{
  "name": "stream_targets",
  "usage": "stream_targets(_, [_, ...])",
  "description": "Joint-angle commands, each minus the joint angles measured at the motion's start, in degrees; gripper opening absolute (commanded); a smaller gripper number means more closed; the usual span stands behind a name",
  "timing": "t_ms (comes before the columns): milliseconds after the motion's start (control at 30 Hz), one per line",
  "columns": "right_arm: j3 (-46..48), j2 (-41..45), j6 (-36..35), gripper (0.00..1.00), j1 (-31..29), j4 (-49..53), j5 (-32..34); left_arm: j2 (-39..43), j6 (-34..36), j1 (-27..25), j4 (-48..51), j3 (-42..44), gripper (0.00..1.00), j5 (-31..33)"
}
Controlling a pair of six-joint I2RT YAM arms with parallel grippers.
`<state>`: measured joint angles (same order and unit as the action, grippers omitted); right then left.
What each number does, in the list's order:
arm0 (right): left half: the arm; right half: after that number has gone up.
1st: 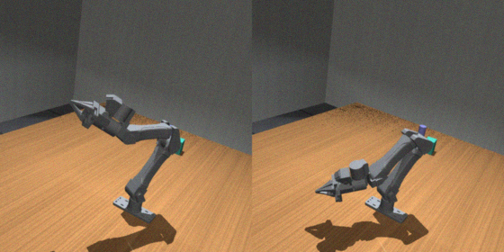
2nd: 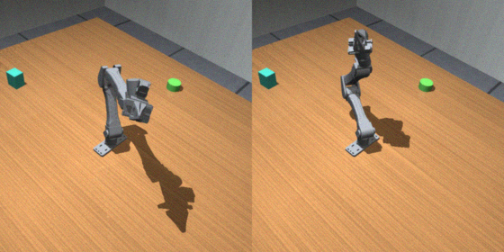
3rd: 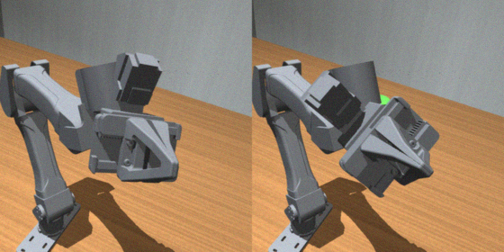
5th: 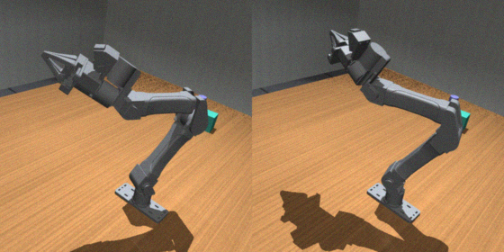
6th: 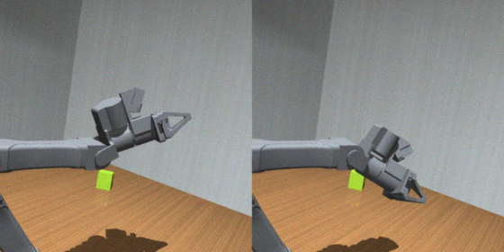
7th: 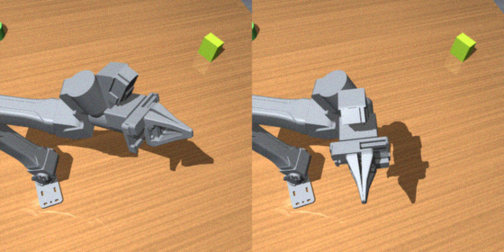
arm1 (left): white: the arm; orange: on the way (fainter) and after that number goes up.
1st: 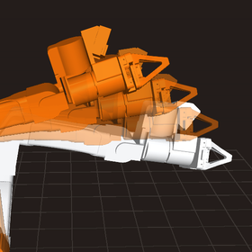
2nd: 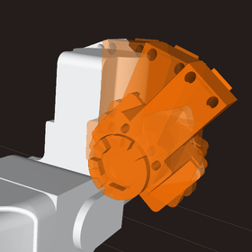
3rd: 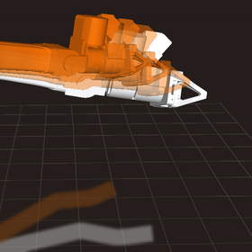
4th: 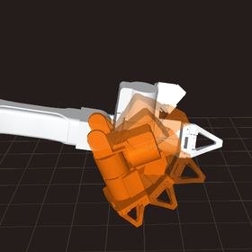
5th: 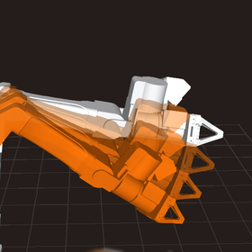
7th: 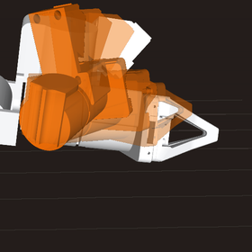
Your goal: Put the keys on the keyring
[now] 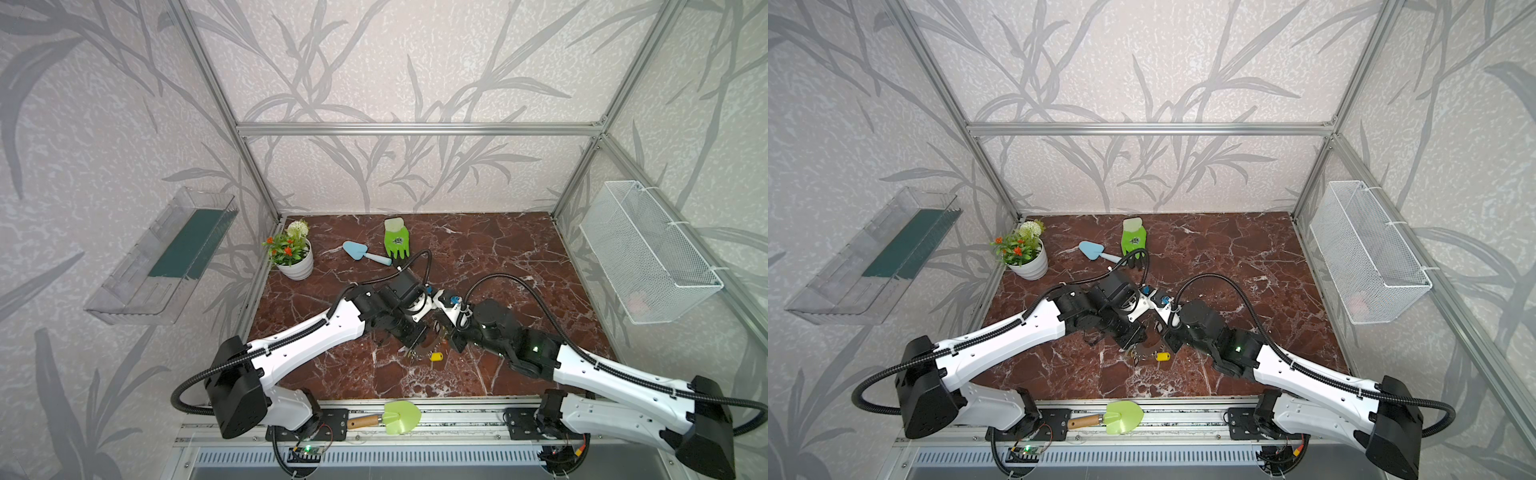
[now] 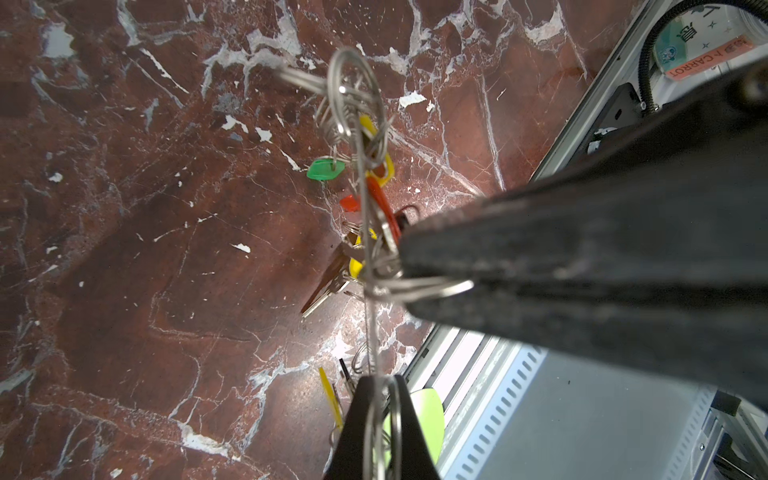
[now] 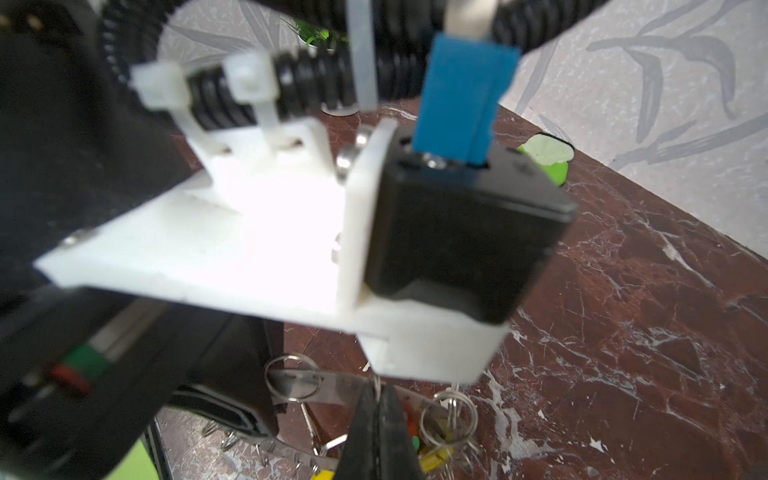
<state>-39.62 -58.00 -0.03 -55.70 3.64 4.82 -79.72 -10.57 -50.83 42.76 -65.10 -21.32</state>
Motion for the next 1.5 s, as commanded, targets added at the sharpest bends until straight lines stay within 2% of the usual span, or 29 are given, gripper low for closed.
stream_targets(0, [-1.3,1.1,0.7,0.00,1.7,-1.8,-3.1,2.9,0.0,0.3,-4.3,1.3,0.06,1.3])
stream_targets(300, [-7.2,0.9,-1.0,0.00,4.7,4.8,-10.4,12.7,1.4,0.5,-6.2,6.8,0.37,7.4])
stream_targets(400, [-9.0,0.2,-1.8,0.00,5.4,6.6,-14.0,16.4,3.5,0.7,-6.1,7.4,0.42,8.4])
stream_targets(500, [-11.2,-0.7,-3.4,0.00,6.6,9.2,-19.5,20.4,6.8,1.1,-8.0,7.8,0.41,7.9])
stream_targets(633, [-13.6,-1.9,-4.1,0.00,9.1,12.0,-26.3,26.7,13.9,1.2,-14.0,10.4,0.34,4.7])
stream_targets(733, [-14.1,-1.5,-3.9,0.00,9.4,12.1,-29.2,31.7,19.2,1.3,-20.4,14.1,0.28,3.1])
stream_targets(833, [-14.4,-0.7,-3.5,0.00,9.4,11.8,-32.1,34.7,21.3,1.3,-23.4,15.6,0.28,1.8])
stream_targets(1067, [-14.9,0.8,-2.9,0.00,9.3,11.8,-37.5,31.2,22.7,1.3,-21.1,11.5,0.31,-3.6])
stream_targets(1333, [-14.8,3.0,-2.2,0.00,9.3,11.3,-38.9,27.3,23.9,1.6,-20.5,9.3,0.30,-4.7])
stream_targets(1467, [-14.7,3.2,-1.9,0.00,9.3,11.1,-39.3,25.9,23.8,2.0,-20.8,8.7,0.31,-7.5])
